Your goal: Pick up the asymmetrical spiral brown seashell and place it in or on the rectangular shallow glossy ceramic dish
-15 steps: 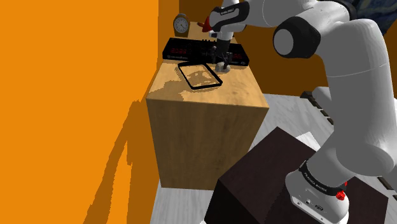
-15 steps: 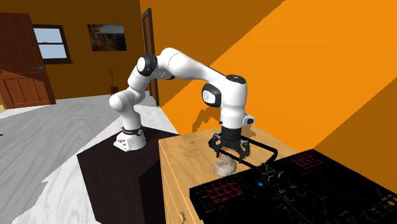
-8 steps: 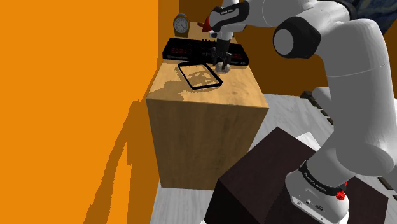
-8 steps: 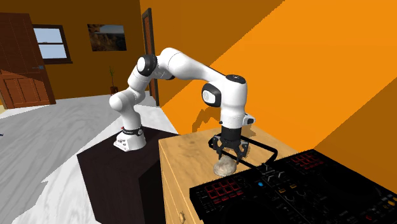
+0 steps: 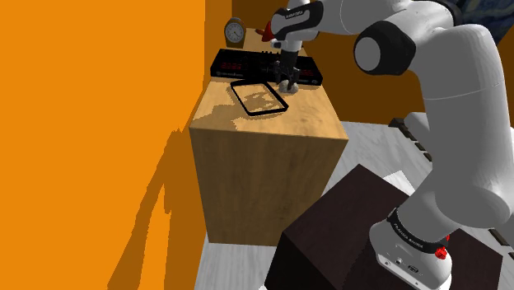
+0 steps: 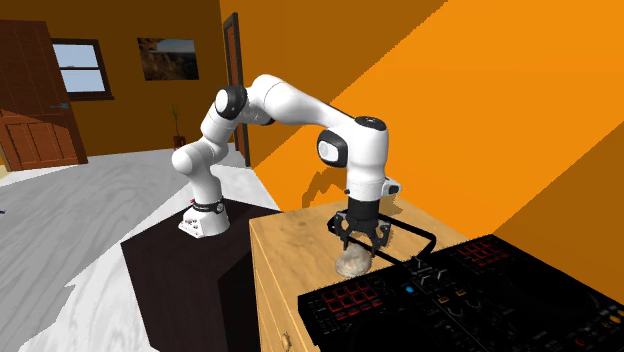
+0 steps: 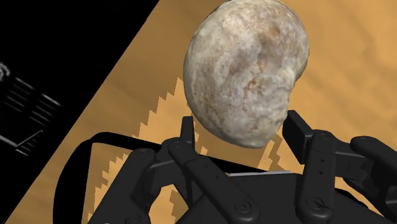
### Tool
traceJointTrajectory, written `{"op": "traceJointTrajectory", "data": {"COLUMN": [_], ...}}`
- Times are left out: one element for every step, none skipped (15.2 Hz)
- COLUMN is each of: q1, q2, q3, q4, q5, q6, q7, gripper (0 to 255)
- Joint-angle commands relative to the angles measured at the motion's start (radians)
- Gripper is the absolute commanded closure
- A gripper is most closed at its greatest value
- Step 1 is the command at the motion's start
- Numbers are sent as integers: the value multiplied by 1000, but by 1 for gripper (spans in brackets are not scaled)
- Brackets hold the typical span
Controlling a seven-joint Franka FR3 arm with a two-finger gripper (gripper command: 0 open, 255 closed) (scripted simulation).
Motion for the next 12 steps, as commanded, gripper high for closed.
{"op": "traceJointTrajectory", "data": {"q1": [-1,-2,-3,-4,-5,-6,-7,-8,-10,-12,-13,-15], "q2": [-4,-7,-10,-13,-16,-18,-20,-22,-24,-25,-26,-27], "q3": [-2,-3,-4,-5,-6,-7,-8,-8,-9,-10,-10,-11], "q4": [14,22,31,40,50,60,70,81,92,104,116,129], "q5": [-3,-5,-6,-8,-10,-11,-12,-14,-15,-16,-17,-18], "q6": [-17,-29,-40,-52,-63,-75,-87,-99,-112,-124,-137,-150], "q7": [3,5,6,8,10,11,13,15,16,18,20,21], "gripper": [255,255,255,255,255,255,255,255,255,255,255,255]}}
